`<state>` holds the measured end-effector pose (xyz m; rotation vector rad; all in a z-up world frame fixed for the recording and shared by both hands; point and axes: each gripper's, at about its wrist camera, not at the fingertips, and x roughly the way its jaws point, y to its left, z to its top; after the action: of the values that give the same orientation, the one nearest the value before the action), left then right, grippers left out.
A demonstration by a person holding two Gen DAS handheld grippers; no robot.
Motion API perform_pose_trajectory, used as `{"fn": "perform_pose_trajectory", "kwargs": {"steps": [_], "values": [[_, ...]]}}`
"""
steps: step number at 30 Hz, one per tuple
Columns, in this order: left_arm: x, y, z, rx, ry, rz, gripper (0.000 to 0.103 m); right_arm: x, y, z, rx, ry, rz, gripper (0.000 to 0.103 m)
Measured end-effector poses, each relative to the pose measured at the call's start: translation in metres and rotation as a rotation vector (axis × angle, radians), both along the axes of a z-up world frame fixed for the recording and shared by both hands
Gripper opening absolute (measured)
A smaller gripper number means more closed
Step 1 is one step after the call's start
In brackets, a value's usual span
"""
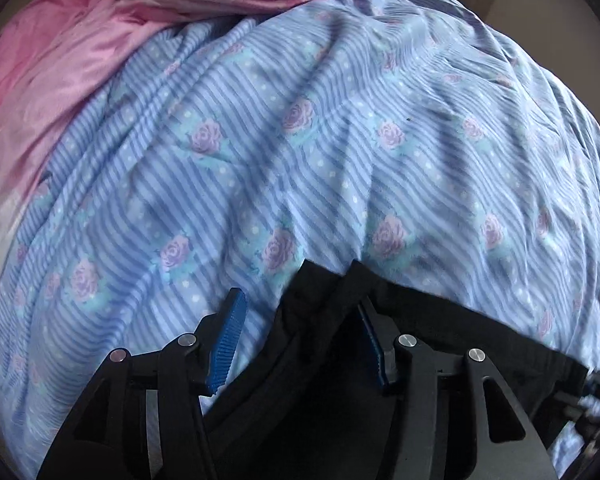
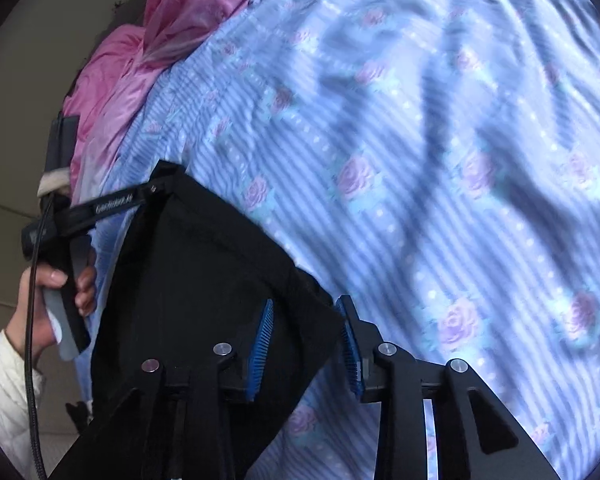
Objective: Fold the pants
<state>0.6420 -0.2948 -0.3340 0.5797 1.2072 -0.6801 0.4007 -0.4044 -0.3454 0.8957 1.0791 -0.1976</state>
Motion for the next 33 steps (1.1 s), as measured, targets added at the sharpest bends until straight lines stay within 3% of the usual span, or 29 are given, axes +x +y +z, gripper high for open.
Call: {"fn": "perform_pose_trajectory", "kwargs": {"steps": [2,4,5,6,7,12,16,21,25,33], "values": [[0.007,-0.008,0.000,-0.026,0.033,0.007,0.030,0.003,0.004,-0.007,0.018,0.003,0.008,0.034],[0.006,-0.011,0.006,-0.020,0.018,-0.007,0.021,0.004,0.007,-0.010,0.001,-0.005,0.021,0.033],[0.004,-0.010,0.009,-0.022,0.011,-0.019,0.016,0.004,0.007,-0.009,-0.006,-0.012,0.028,0.027],[0.002,-0.010,0.016,-0.028,0.004,-0.039,0.014,0.003,0.007,-0.007,-0.016,-0.021,0.036,0.010],[0.001,-0.008,0.025,-0.043,-0.001,-0.053,0.013,0.002,0.006,-0.005,-0.013,-0.024,0.045,0.010],[-0.015,0.009,0.079,-0.130,-0.064,-0.113,0.013,-0.009,0.016,0.045,-0.075,-0.106,0.038,0.009],[-0.028,0.048,0.127,-0.211,-0.119,-0.109,0.013,-0.015,0.051,0.111,-0.252,-0.178,0.097,0.009],[-0.031,0.115,0.162,-0.253,-0.146,-0.078,0.013,-0.016,0.106,0.166,-0.429,-0.238,0.221,0.009],[-0.042,0.164,0.180,-0.251,-0.173,-0.072,0.012,-0.018,0.164,0.192,-0.499,-0.270,0.320,0.009],[-0.061,0.267,0.199,-0.278,-0.211,-0.044,0.012,-0.030,0.275,0.209,-0.508,-0.285,0.427,0.009]]}}
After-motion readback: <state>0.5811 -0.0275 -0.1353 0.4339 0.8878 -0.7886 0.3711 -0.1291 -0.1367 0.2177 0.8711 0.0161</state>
